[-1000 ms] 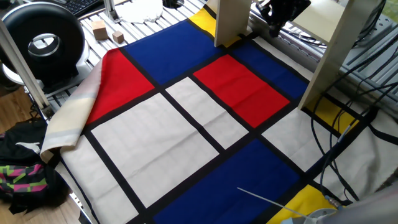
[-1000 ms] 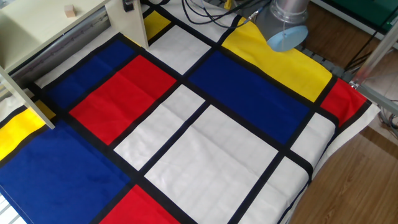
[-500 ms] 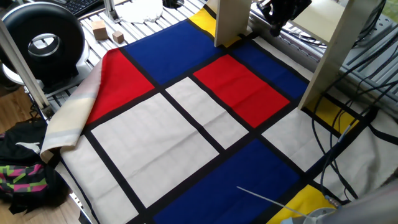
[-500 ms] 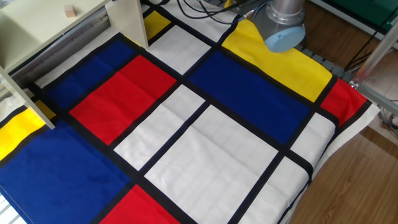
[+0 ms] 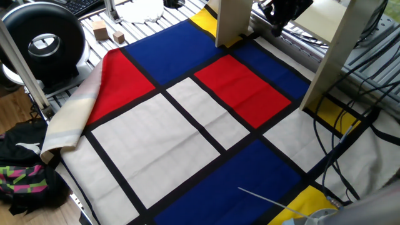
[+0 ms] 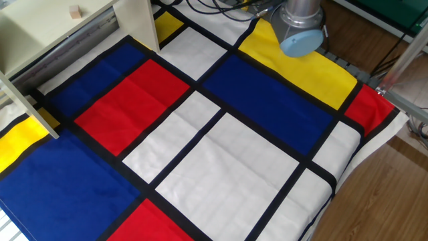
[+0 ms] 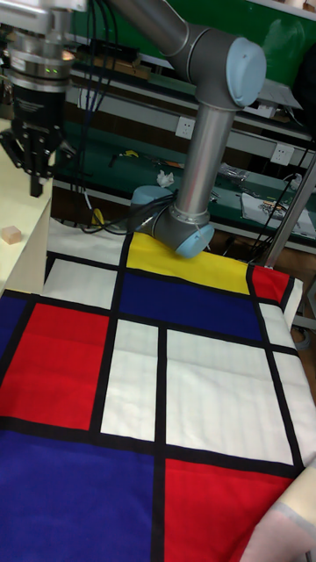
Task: Take the object down from the shelf
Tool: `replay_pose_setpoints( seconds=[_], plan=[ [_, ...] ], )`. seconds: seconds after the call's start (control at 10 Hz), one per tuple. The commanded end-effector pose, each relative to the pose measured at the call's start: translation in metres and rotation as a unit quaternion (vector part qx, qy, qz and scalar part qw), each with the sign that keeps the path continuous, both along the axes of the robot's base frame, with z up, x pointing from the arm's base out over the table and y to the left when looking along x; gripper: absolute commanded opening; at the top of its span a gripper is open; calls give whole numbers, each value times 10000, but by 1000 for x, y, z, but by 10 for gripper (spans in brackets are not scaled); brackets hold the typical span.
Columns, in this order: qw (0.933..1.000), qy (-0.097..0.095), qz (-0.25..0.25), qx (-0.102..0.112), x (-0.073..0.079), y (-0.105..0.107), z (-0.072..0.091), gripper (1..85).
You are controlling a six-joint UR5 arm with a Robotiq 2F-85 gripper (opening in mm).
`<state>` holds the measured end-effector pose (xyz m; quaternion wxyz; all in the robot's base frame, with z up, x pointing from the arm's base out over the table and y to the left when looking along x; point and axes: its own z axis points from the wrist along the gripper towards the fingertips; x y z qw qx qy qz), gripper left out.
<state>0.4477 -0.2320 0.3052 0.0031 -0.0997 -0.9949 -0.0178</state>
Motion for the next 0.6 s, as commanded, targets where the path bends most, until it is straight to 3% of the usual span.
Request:
replay_pose_setpoints(
  seconds=[0.0,0.5],
  plan=[
    [9999,-53,104,54,-10,-22,5,10],
    [9999,-88,-5,47,-8,-22,5,10]
  ],
)
